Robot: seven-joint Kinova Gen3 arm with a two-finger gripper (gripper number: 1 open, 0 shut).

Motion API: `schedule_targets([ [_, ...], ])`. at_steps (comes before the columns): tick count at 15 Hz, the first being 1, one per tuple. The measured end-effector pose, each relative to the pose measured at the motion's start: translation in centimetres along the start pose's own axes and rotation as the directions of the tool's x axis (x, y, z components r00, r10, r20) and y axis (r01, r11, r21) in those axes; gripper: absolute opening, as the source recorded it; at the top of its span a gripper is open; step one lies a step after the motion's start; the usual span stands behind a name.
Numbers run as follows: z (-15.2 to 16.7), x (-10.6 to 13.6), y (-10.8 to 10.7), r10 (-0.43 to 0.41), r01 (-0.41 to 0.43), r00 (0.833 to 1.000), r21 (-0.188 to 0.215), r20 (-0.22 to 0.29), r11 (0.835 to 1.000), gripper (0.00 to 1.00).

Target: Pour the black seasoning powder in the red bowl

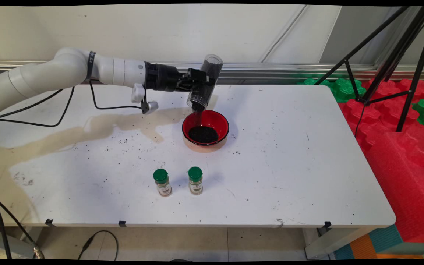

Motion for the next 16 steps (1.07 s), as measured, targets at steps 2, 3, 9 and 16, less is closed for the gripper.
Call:
schedule_targets([
  [2, -0.03, -0.03, -0.01, -0.001, 0.001, 1.000, 0.000, 0.000, 1.000, 0.00],
  [3, -0.06, -0.05, -0.02, -0.003, 0.003, 1.000, 0.001, 0.000, 1.000, 0.00],
  [9, -0.27, -0.17, -0.03, -0.013, 0.013, 1.000, 0.001, -0.004, 1.000, 0.00],
  [16, -0.54, -0.36, -0.09, -0.063, 0.063, 0.998, 0.003, -0.009, 0.998, 0.00],
])
